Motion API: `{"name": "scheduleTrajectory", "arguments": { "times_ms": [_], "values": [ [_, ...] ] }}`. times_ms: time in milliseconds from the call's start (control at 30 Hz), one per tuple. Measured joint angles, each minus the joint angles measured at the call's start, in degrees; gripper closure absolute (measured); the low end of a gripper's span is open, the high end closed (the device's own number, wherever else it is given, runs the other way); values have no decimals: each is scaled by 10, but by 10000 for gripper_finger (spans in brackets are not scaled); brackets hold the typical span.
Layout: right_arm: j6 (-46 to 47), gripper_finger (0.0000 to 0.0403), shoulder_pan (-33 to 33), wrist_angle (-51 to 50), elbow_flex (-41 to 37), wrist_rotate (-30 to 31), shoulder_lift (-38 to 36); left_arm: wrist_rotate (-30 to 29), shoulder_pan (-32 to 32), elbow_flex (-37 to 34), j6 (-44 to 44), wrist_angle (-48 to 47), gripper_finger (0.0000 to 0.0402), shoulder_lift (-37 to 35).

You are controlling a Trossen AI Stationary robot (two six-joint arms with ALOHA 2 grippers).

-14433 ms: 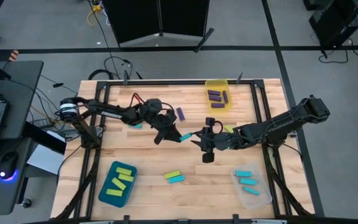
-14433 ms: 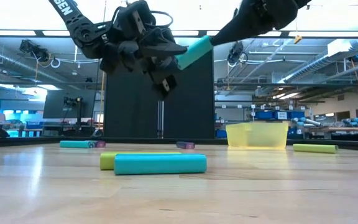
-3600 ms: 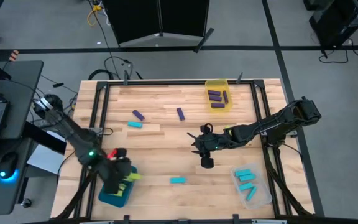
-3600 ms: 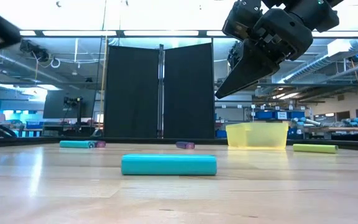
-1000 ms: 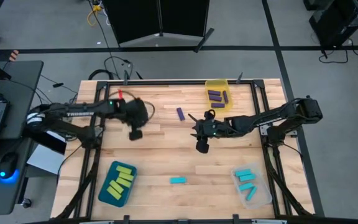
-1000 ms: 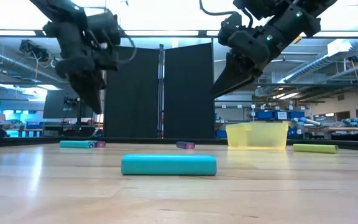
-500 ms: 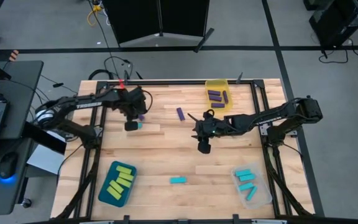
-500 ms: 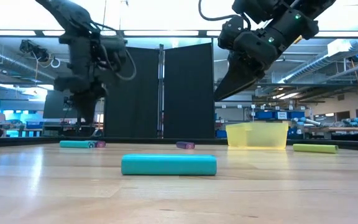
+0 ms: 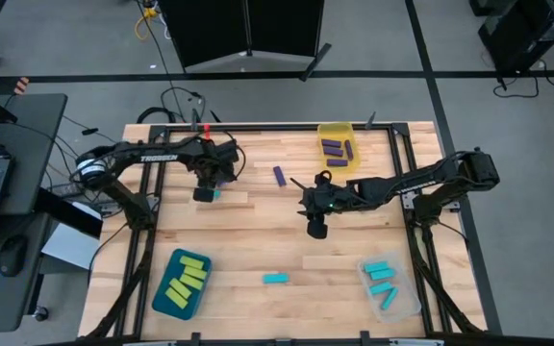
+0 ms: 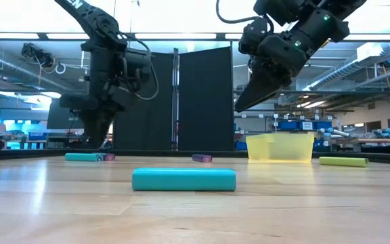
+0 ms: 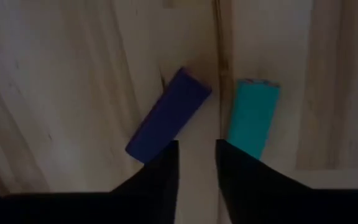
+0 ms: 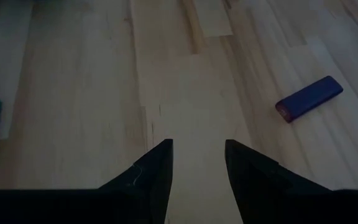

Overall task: Sort blocks
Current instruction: Put the violet block into the transparent yellow bin

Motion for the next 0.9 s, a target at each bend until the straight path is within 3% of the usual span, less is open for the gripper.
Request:
{"name": "scheduleTrajectory", "arguments": {
  "times_ms": [200,400,733,900],
  "values": [
    [-1,245,0,-11,0,0,0,-12,0,0,31,29,229,38],
    [-1,245,0,-11,0,0,0,-60,3,0,59,67,203,69],
    [-12,245,0,-12,0,0,0,-66,12,2,84,69,206,120],
    [-11,245,1,-28,0,0,0,-66,11,2,83,63,261,122]
  ]
}}
